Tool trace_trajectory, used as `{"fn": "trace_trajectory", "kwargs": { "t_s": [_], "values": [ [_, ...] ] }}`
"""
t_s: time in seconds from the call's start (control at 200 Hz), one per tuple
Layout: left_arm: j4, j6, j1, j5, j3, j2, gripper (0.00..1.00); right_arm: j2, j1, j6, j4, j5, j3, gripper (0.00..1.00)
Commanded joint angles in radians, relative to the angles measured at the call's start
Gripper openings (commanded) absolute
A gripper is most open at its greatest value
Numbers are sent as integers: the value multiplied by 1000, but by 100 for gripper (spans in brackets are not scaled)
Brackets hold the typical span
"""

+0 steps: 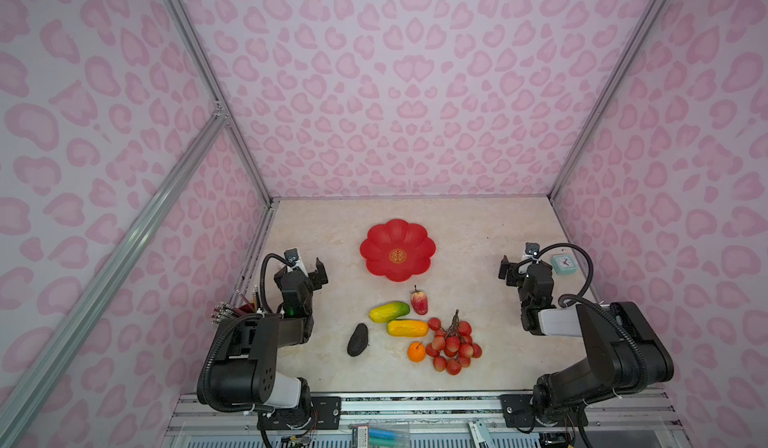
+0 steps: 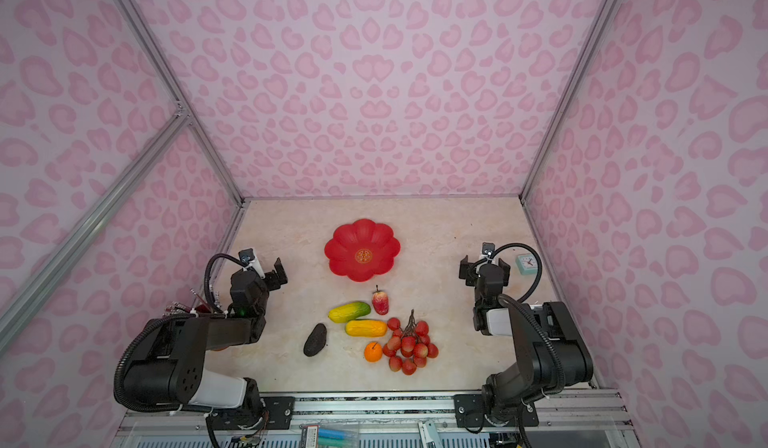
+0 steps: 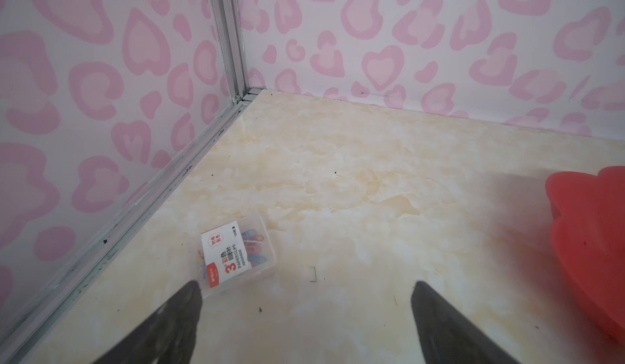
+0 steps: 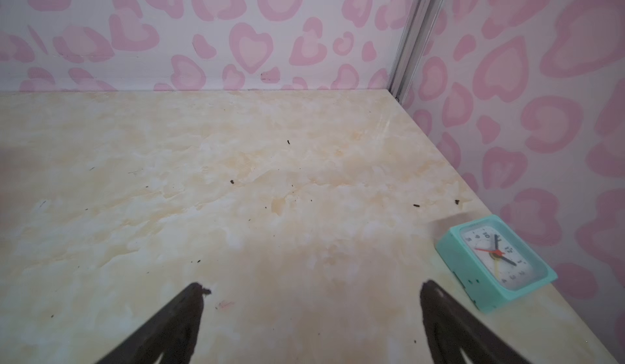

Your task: Place and organize the fake fruits in the fruit bowl

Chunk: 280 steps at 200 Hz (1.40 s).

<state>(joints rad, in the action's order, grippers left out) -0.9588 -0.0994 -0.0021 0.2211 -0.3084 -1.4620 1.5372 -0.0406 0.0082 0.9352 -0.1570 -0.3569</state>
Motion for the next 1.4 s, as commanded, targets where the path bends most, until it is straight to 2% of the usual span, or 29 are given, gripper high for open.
{"fn": "trace_trajectory", "kwargs": {
  "t_s": [0.0, 0.725, 0.89, 1.005, 1.07, 1.17, 1.205, 1.28, 1.34, 1.395],
  "values": [
    [-37, 7, -1, 9, -9, -5, 97, 1, 0, 7, 6, -1, 1, 99],
    [-34, 7, 1, 6, -11, -7, 97, 1, 4, 8, 2, 7, -1, 99],
    [-38, 7, 1, 4, -6, -4, 100, 0, 5, 9, 5, 6, 2, 99],
    [-45, 9, 1, 0, -4, 0, 97, -3, 5, 8, 12, 4, 6, 99],
    [65, 19, 1, -18, -56, 31, 97, -16, 5, 16, 32, -13, 4, 99],
    [318, 24, -3, -35, -162, 104, 97, -101, 4, 23, -231, -30, -80, 99],
    [351, 19, -7, -21, -171, 129, 97, -117, 5, 43, -331, -48, -127, 99],
    [372, -19, -20, 28, -160, 192, 97, -142, -4, 65, -423, -58, -166, 99],
    [414, -57, -29, 0, -161, 246, 96, -174, -14, 94, -467, -81, -177, 99],
    [506, -79, -56, -28, -191, 291, 95, -205, -14, 241, -542, -141, -202, 99]
  ]
}}
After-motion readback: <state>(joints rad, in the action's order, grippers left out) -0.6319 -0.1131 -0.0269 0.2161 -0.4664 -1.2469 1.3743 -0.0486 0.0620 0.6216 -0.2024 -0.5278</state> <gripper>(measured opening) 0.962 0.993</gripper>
